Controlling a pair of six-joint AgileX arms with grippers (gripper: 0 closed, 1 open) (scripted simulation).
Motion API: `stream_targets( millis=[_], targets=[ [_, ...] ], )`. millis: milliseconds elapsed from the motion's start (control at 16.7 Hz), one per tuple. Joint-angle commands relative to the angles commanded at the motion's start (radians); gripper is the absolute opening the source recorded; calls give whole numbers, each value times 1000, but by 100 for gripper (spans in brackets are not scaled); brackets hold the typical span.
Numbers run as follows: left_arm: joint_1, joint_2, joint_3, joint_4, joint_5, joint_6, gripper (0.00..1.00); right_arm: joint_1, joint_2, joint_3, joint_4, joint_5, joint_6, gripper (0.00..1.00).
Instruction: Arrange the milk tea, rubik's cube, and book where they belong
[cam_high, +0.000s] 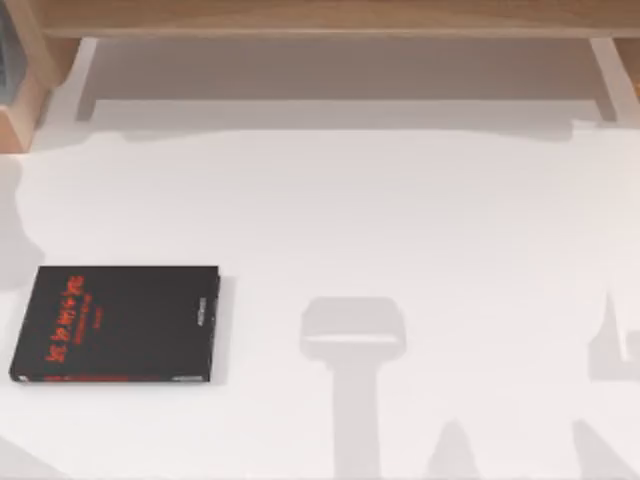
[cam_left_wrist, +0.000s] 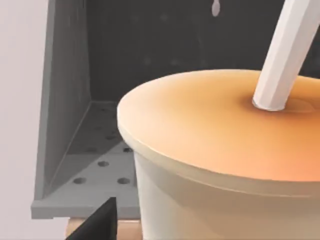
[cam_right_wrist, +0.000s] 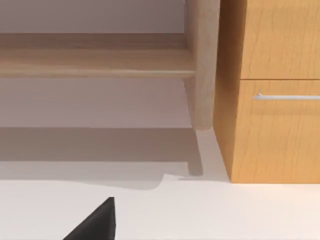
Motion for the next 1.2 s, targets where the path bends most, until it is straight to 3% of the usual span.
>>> stream_targets(
  millis=[360, 780, 1200],
  targets=[
    [0, -14, -6, -17, 3, 0, 100, 0, 0, 0, 0, 0, 0, 100],
    [30, -216, -54, -168, 31, 3, 100, 0, 0, 0, 0, 0, 0, 100],
    [4, -276, -78, -187, 4, 2, 100, 0, 0, 0, 0, 0, 0, 100]
  ],
)
